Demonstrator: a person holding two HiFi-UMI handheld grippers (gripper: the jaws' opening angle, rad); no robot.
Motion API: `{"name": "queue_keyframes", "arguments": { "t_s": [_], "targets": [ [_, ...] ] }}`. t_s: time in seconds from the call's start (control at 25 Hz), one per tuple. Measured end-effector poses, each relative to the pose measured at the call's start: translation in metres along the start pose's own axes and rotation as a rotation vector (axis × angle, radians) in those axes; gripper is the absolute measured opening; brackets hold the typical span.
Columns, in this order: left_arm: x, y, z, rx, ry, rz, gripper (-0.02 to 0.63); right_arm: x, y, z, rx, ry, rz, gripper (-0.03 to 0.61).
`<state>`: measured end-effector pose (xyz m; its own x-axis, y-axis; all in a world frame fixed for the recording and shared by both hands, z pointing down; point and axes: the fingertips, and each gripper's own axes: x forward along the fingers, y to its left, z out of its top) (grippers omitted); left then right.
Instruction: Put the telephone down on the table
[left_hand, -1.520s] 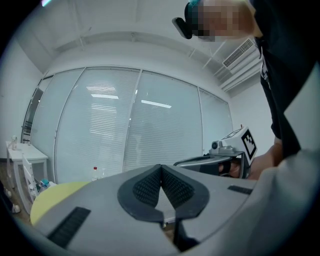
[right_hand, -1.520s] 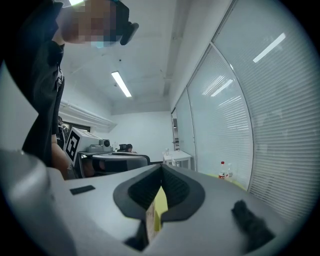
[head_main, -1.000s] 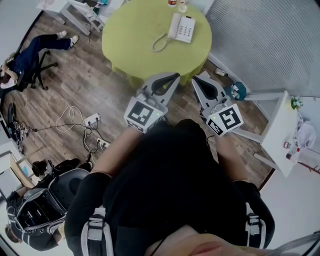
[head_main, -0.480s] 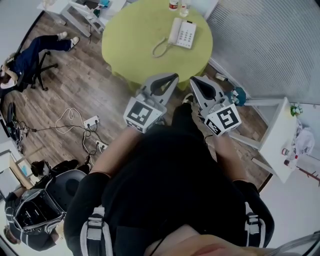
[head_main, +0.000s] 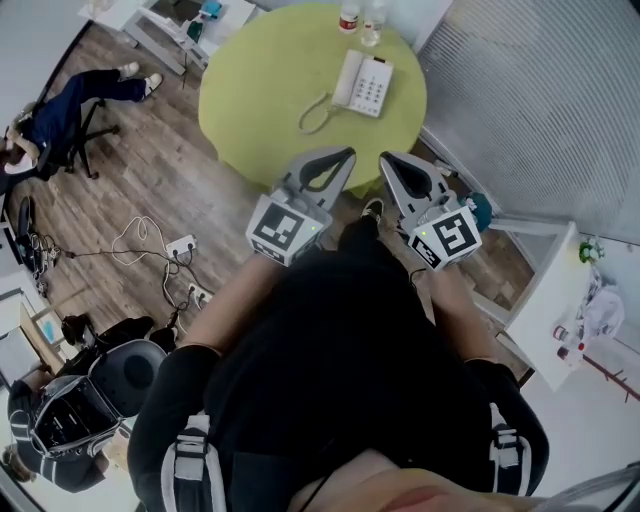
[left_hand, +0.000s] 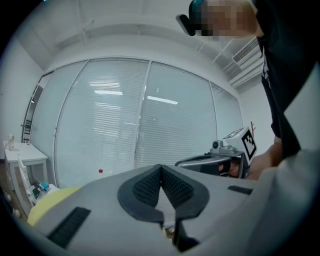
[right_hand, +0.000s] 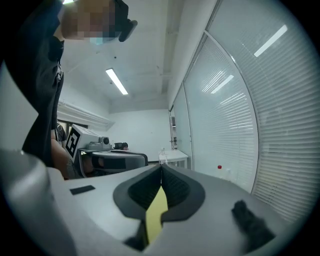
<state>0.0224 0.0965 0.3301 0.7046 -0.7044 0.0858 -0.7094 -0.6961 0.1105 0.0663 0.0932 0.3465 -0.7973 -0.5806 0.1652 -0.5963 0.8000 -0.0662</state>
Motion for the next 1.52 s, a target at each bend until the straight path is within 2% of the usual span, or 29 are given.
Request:
{"name": "queue_keyframes", "arguments": {
  "t_s": [0.44, 0.88, 1.24, 1.52],
  "targets": [
    [0.094, 0.030, 0.012, 0.011, 0.014, 0.082, 0.012, 0.021, -0.102, 0.012, -0.002, -0.001, 0.076, 0.017],
    [0.156, 0.046, 0.009, 0.013, 0.043, 0.205, 0.012, 0.032, -0.172, 0.001, 0.006, 0.016, 0.169, 0.017],
    [0.183, 0.079, -0.013, 0.003, 0.085, 0.244, 0.014, 0.061, -0.203, -0.016, 0.035, 0.050, 0.170, 0.018],
    [0.206, 0.145, -0.043, -0.037, 0.132, 0.235, 0.012, 0.118, -0.229, -0.042, 0.046, 0.104, 0.128, 0.017]
  ]
}}
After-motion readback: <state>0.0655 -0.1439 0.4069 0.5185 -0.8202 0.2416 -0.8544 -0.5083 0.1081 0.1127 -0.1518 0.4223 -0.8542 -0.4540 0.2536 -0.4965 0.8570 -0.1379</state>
